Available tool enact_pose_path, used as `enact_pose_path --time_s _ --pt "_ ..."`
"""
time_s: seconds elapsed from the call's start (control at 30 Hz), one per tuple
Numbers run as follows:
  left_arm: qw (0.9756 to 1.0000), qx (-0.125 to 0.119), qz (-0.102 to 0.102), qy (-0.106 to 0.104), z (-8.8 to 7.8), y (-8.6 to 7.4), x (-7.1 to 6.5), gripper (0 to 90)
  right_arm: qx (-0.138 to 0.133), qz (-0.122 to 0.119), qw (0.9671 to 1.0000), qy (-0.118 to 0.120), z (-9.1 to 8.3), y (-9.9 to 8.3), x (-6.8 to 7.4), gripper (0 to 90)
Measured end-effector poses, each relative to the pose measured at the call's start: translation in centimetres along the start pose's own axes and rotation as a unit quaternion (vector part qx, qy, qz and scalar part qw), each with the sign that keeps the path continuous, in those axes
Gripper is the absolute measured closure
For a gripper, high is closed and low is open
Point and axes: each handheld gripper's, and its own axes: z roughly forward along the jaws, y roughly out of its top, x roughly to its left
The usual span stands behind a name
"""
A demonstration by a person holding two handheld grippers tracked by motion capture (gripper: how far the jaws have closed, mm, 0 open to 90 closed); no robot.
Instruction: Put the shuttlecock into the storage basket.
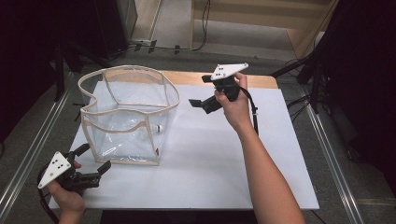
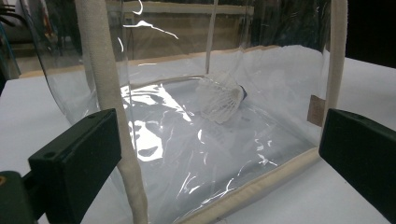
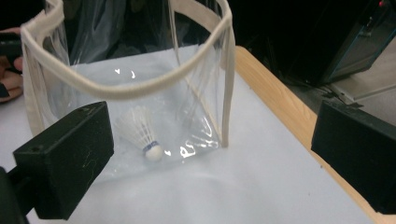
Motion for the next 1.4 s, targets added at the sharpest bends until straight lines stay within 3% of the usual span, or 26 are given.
enact_pose_path --time_s 0.5,1.4 --pt "1.0000 0.000 0.001 0.000 0.0 0.0 0.0 0.0 0.015 0.029 0.9994 -0.005 -0.8 -4.7 0.0 0.0" --pt "1.0000 0.001 0.002 0.002 0.0 0.0 -0.1 0.0 0.009 0.060 0.9978 -0.026 -3.4 -10.8 1.1 0.0"
